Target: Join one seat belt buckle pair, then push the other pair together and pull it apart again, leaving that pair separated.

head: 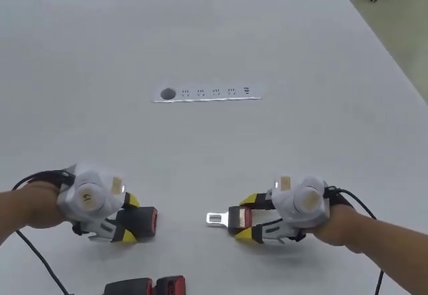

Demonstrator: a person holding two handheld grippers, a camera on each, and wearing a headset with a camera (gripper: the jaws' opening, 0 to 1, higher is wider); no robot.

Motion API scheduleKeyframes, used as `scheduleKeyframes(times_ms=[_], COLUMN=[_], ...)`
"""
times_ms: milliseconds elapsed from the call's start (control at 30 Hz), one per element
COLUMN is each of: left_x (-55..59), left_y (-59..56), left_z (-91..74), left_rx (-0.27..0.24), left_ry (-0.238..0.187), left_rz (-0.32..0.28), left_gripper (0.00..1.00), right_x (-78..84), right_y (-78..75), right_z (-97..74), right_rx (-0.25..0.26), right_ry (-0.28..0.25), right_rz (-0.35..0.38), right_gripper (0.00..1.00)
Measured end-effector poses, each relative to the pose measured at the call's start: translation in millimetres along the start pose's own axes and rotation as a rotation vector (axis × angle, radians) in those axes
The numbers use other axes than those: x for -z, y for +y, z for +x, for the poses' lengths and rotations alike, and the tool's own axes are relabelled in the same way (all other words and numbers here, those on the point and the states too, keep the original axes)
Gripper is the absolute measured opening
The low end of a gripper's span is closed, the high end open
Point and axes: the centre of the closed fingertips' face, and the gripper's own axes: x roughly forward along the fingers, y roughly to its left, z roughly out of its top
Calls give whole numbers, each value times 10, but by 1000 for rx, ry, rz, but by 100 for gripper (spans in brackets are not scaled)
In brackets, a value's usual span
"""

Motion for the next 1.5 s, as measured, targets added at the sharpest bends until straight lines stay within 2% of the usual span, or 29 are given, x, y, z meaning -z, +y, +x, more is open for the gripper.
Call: scheduleKeyframes(times_ms=[400,567,733,800,833,867,933,967,1000,1133,1267,1300,1367,1433,1500], left_x=[-4,-7,-16,-28,-34,-24,-59,-64,-93,-183,-234,-235,-249,-216,-214], left_y=[-1,-1,7,9,14,30,50,54,90,158,247,251,250,239,215], left_z=[-2,-5,-1,0,-4,-17,-57,-68,-111,-208,-334,-346,-424,-473,-529], left_rx=[-1,-7,-13,-31,-34,-46,-59,-62,-85,-126,-203,-209,-247,-280,-304], left_ry=[-6,-23,-3,-15,-21,-21,-52,-56,-80,-141,-209,-213,-243,-252,-286], left_rz=[-2,-34,-51,-104,-117,-141,-176,-181,-222,-292,-392,-397,-441,-495,-540], left_gripper=[35,36,36,39,43,51,59,60,60,66,75,76,78,79,81], right_x=[55,52,46,50,45,-1,-29,-30,-44,-30,-89,-94,-137,-179,-241], right_y=[-21,-15,2,-34,-38,-47,-72,-75,-60,-75,-131,-132,-150,-168,-195], right_z=[-54,-48,-41,-53,-65,-83,-117,-123,-133,-175,-257,-264,-320,-368,-432], right_rx=[6,9,32,72,81,97,124,131,137,184,269,273,321,365,413], right_ry=[5,9,16,17,12,-18,-33,-34,-50,-52,-88,-91,-104,-127,-159], right_rz=[20,9,12,7,22,49,55,59,91,106,194,201,201,246,259], right_gripper=[37,37,38,39,40,41,49,54,59,63,77,78,78,80,82])
